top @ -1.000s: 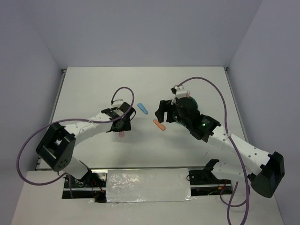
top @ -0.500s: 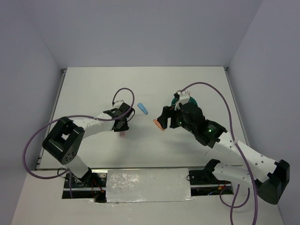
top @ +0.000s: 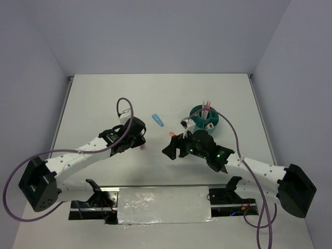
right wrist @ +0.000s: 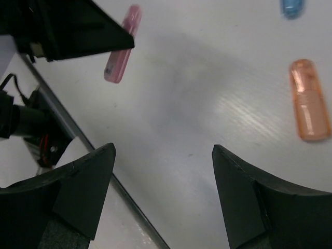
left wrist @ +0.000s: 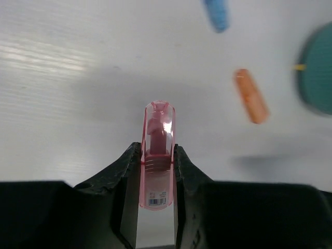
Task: Sort the stationery into containers
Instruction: Pick up the pen from the center of the board, then close the pen cap on the pen.
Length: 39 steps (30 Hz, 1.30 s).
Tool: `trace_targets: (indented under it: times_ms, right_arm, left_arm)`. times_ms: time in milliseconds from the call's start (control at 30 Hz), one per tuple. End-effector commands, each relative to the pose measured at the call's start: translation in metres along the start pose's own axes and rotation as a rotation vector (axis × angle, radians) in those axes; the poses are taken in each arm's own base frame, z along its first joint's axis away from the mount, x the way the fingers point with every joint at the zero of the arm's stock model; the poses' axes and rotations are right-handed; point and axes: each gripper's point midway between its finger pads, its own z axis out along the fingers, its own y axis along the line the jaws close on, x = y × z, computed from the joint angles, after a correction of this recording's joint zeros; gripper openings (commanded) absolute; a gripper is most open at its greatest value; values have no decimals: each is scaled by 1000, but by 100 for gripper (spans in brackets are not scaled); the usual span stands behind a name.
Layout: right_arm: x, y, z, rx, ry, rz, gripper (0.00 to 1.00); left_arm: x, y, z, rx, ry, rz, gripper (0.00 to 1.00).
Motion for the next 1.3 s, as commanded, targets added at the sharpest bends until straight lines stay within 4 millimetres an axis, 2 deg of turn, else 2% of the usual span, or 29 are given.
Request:
trace_targets:
  times_ms: [0,67,133,300,333,400,467,500,667,733,833,867,900,967,1000,1100,1133,1167,1200,1233,1267]
  right_arm:
    - [-36,57,12,-227,-174,-17,83]
    - [-38,77,18,-306,-194,-15,83]
    - [-48,85,20,-327,-247,12,81]
    - [-63,76,25,-267,-339,115,75]
    - [-63,77,26,-270,-339,132,68]
    - [-72,78,30,-253,-353,139,62]
    - [-68,75,37,-226,-331,144,53]
    - [-72,76,39,-225,-332,147,53]
    - [-60,76,48,-229,-289,166,56]
    - [-63,79,48,-250,-302,177,51]
    - [-68,82,48,-265,-317,188,40]
    - [-68,89,47,-295,-307,188,37]
    - [-70,91,48,-309,-310,187,27]
    - [-69,101,47,-355,-296,182,15]
    - [-69,102,48,-368,-295,185,0]
    - [-68,104,43,-406,-290,189,0]
    - [-62,100,40,-424,-273,191,0]
    - [-63,99,37,-439,-278,192,0]
    - [-70,98,30,-459,-301,193,0]
    - [-66,92,26,-461,-294,197,0]
    - [-67,86,20,-489,-282,194,0]
  left_arm:
    - [-18,-36,-37,92,-72,-139,0]
    - [-17,-51,-52,154,-84,-177,0]
    - [-16,-61,-60,194,-92,-194,0]
    - [-19,-75,-74,260,-98,-232,0]
    - [-19,-77,-76,272,-97,-239,0]
    - [-18,-79,-78,289,-92,-242,0]
    - [-19,-81,-81,307,-94,-257,0]
    - [-20,-80,-81,305,-98,-259,0]
    - [-30,-77,-91,317,-135,-283,0]
    - [-32,-77,-94,321,-140,-286,0]
    - [-30,-78,-94,328,-129,-286,0]
    - [-30,-78,-94,327,-128,-289,0]
    - [-30,-78,-93,327,-129,-292,0]
    - [-31,-76,-93,322,-133,-295,0]
    - [-32,-77,-94,325,-139,-289,2]
    - [-41,-78,-101,340,-171,-250,26]
    - [-46,-81,-106,358,-189,-232,55]
    - [-50,-85,-110,380,-204,-201,71]
    - [-61,-93,-120,422,-246,-134,84]
    - [-64,-99,-127,456,-256,-89,99]
    - [-69,-103,-133,484,-276,-41,99]
